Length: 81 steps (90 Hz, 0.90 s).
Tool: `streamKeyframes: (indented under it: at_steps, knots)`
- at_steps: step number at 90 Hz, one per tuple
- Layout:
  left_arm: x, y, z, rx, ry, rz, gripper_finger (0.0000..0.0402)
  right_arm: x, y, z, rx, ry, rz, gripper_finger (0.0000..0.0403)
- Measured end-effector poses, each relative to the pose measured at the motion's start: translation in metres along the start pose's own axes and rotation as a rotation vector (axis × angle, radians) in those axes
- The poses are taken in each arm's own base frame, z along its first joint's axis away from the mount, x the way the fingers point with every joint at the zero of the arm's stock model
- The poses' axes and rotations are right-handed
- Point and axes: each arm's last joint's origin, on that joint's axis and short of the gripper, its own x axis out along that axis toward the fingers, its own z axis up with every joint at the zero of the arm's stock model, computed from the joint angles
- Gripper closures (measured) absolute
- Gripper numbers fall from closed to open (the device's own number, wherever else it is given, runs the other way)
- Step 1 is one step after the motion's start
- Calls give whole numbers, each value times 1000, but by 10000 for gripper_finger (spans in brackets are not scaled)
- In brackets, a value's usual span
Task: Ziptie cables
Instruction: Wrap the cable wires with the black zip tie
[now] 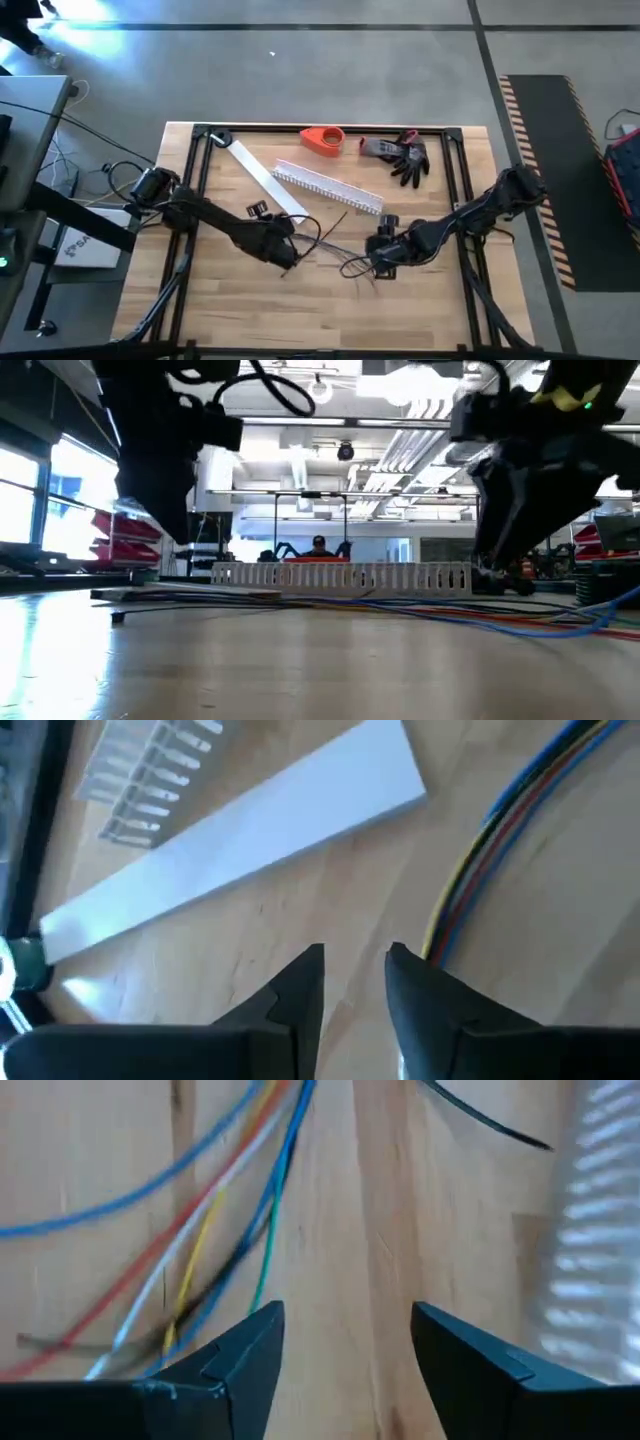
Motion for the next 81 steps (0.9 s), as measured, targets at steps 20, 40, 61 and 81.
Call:
streamKeyframes:
  at_steps: [20,40,61,81]
  knots:
    - [-3,-39,-9,-50,-42,-305,307,9,-8,19,78,-228,117,222]
    - [27,-60,-26,-151,29,-254,320,8,-8,24,49,-278,121,222]
    - [33,-80,-17,-169,-3,-439,352,7,-2,19,22,-244,144,222]
    - [13,-109,5,-214,-174,-838,374,5,1,10,-11,-185,67,222]
